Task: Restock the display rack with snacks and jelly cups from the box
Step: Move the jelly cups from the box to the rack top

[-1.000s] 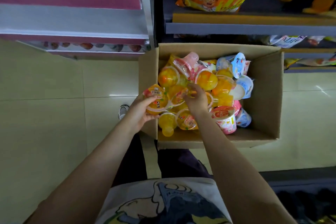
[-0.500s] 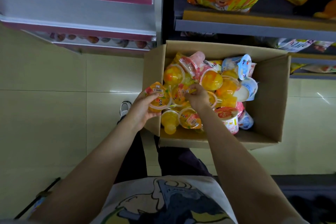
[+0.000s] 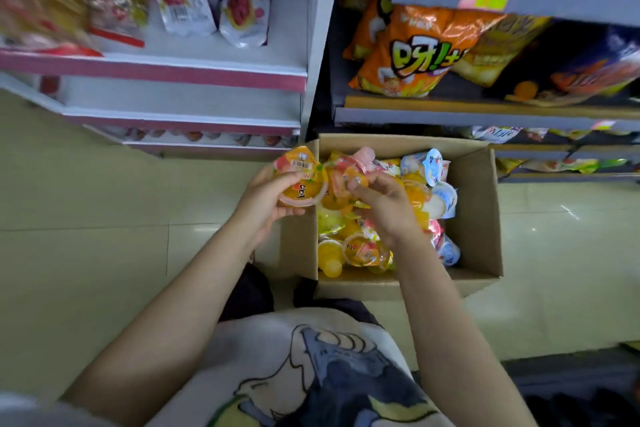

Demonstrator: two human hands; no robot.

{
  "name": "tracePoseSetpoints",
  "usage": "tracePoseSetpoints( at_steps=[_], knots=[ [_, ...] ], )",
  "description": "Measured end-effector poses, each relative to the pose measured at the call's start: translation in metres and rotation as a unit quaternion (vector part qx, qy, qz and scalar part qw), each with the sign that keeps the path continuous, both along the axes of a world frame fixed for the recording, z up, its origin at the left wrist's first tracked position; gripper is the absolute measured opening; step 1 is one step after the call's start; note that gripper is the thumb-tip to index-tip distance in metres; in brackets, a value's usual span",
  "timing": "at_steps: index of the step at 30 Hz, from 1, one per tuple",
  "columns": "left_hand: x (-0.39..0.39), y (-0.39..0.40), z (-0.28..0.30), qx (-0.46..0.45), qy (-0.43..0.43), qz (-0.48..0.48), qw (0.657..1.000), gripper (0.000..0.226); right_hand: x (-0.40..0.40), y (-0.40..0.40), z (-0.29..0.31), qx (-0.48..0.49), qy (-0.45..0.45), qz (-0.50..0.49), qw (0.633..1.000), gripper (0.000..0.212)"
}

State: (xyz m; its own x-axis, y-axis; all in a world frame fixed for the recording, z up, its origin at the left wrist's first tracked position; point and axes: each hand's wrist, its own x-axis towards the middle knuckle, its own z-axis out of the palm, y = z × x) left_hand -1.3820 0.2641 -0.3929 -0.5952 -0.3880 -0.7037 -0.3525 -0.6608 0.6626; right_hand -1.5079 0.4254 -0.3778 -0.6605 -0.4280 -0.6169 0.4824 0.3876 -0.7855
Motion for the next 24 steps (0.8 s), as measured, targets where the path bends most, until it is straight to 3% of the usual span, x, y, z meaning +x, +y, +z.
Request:
tracePoseSetpoints(
  at_steps=[4,9,13,15,18,21,24],
  knots=[
    [0.008,-0.051,0.073,-0.048,0.071,0.019,0.996,0.025,0.012,-0.046,0.077,-0.052,0.052,-0.02,0.997,0.012],
    [0.013,-0.123,0.153,-0.108,0.156,0.012,0.982,0.033,0.021,-0.12,0.153,-0.141,0.066,-0.065,0.986,0.01],
    [0.015,-0.171,0.202,-0.172,0.217,0.021,0.961,0.058,0.021,-0.173,0.196,-0.232,0.061,-0.031,0.97,0.025],
    [0.01,-0.191,0.221,-0.187,0.234,0.024,0.954,0.058,0.019,-0.197,0.207,-0.252,0.073,0.008,0.965,0.04],
    [-0.004,-0.224,0.238,-0.215,0.248,-0.008,0.944,0.06,0.01,-0.227,0.221,-0.254,0.083,0.031,0.963,0.06],
    [-0.019,-0.255,0.24,-0.25,0.239,-0.053,0.937,0.069,-0.005,-0.251,0.227,-0.22,0.137,0.028,0.966,0.041],
    [-0.034,-0.279,0.235,-0.331,0.18,-0.066,0.924,0.069,-0.027,-0.274,0.223,-0.155,0.196,0.028,0.968,0.059]
  ],
)
